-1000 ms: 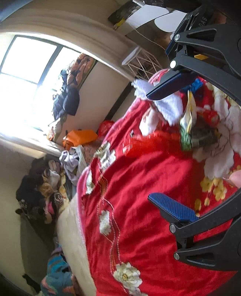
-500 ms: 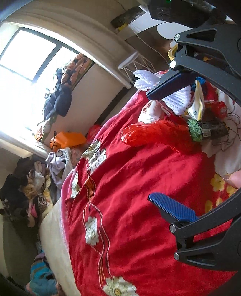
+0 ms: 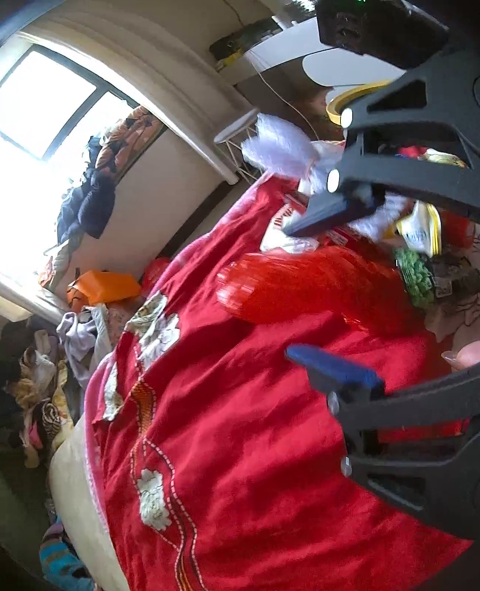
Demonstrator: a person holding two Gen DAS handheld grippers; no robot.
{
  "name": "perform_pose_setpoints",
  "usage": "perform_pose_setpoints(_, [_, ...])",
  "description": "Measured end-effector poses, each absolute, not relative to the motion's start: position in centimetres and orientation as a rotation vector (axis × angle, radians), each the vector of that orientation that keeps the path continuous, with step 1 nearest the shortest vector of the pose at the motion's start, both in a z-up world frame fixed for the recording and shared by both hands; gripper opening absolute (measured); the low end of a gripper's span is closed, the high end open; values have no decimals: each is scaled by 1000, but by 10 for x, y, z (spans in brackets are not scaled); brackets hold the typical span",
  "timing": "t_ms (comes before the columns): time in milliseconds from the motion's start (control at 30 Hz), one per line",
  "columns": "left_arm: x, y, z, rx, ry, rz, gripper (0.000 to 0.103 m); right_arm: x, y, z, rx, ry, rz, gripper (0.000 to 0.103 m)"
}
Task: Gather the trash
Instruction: 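Grasp the red mesh bag with the left gripper while the right gripper grasps more foam nets, then carry the red mesh bag and foam nets with both grippers over the bin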
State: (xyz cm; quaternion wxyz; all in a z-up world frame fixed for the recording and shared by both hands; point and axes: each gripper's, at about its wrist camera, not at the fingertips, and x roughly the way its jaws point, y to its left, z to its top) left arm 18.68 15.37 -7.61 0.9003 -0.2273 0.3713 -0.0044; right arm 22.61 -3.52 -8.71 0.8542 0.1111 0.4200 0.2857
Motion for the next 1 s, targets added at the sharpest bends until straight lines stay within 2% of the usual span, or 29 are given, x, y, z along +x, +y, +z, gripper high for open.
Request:
perform_pose_setpoints(33, [187, 153, -78, -471, 773, -10, 33, 224, -38, -85, 235, 871, 594, 14])
perform_pose_setpoints(67, [186, 152, -79, -473, 770, -16, 20, 223, -41, -84, 237, 862, 590, 14])
perform_pose_setpoints(100, [185, 150, -78, -468, 765, -16, 13, 222, -44, -83, 241, 855, 587, 14])
perform_pose_setpoints(167, [183, 148, -75, -462, 752, -23, 8, 220, -50, -80, 244, 838, 579, 14])
perform_pose_setpoints(700, [146, 141, 0, -447, 514, -41, 5, 195, -82, -47, 177, 696, 577, 14])
perform_pose_setpoints(1000, [130, 116, 17, -424, 488, -98, 5, 185, -101, -37, 164, 659, 571, 14])
